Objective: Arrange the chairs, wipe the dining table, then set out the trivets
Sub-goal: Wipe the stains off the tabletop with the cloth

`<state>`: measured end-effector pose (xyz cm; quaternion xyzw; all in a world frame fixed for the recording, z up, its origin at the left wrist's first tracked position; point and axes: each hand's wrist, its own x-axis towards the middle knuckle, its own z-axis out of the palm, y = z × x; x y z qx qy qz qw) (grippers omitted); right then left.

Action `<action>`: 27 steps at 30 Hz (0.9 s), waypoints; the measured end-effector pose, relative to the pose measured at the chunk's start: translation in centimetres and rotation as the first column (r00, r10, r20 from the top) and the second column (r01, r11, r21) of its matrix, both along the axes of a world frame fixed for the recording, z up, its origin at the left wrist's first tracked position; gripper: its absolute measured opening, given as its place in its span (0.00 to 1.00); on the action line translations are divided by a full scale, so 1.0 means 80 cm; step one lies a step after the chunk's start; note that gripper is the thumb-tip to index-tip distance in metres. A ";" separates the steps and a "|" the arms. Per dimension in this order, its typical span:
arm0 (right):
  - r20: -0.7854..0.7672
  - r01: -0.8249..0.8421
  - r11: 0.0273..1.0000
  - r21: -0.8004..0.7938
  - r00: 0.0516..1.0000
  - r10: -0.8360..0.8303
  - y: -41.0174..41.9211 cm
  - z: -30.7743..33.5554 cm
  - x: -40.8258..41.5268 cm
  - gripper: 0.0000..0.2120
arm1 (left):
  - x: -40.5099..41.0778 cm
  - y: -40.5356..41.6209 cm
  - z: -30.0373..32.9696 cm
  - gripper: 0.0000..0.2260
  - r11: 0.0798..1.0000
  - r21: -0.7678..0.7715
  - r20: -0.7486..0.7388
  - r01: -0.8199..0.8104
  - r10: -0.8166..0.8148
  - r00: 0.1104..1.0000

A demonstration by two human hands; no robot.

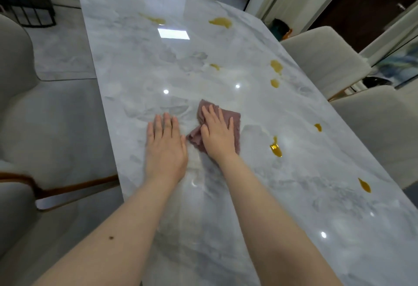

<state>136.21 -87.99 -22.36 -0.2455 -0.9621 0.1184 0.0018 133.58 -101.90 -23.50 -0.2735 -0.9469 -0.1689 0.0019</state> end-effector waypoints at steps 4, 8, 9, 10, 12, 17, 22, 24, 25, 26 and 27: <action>-0.019 -0.157 0.987 0.047 0.987 0.158 0.000 -0.001 0.064 0.31 | 0.000 -0.001 0.002 0.25 1.000 0.007 -0.007 0.001 -0.001 1.000; 0.068 0.099 0.995 0.020 0.993 -0.100 0.039 0.000 0.035 0.25 | 0.001 0.000 -0.001 0.25 1.000 0.007 -0.034 -0.006 0.006 0.999; 0.081 0.142 0.990 0.021 0.986 -0.143 0.040 0.000 0.017 0.26 | 0.001 0.000 -0.001 0.26 1.000 0.006 -0.028 -0.011 0.011 1.000; 0.085 0.155 0.988 0.021 0.984 -0.157 0.036 -0.003 0.000 0.26 | 0.001 0.001 0.000 0.26 1.000 0.009 -0.022 -0.011 0.011 1.000; 0.076 0.093 0.996 0.010 0.993 -0.094 0.017 -0.006 -0.023 0.26 | 0.001 0.001 0.000 0.24 1.000 0.012 0.000 -0.001 0.001 1.000; 0.002 -0.086 0.996 0.032 0.996 0.086 -0.023 -0.002 0.035 0.27 | 0.001 -0.003 0.008 0.30 0.999 -0.037 0.038 0.030 -0.028 0.999; 0.031 0.076 0.997 0.017 0.997 -0.076 0.014 -0.005 0.066 0.25 | 0.001 -0.003 0.002 0.41 0.993 -0.097 0.046 0.067 -0.063 0.997; 0.054 0.144 0.989 0.014 0.988 -0.145 0.018 -0.005 0.048 0.25 | 0.001 -0.004 0.002 0.43 0.996 -0.070 0.044 0.049 -0.046 0.998; 0.066 0.168 0.986 0.017 0.983 -0.169 0.016 -0.006 0.041 0.25 | 0.001 -0.004 0.002 0.44 0.997 -0.062 0.043 0.047 -0.044 0.998; 0.075 0.178 0.984 0.015 0.981 -0.179 0.012 -0.005 0.038 0.25 | 0.001 -0.003 0.000 0.44 0.997 -0.054 0.040 0.051 -0.049 0.998; 0.081 0.169 0.986 0.012 0.982 -0.169 0.005 -0.005 0.043 0.26 | 0.002 -0.002 0.000 0.43 0.997 -0.045 0.037 0.057 -0.056 0.998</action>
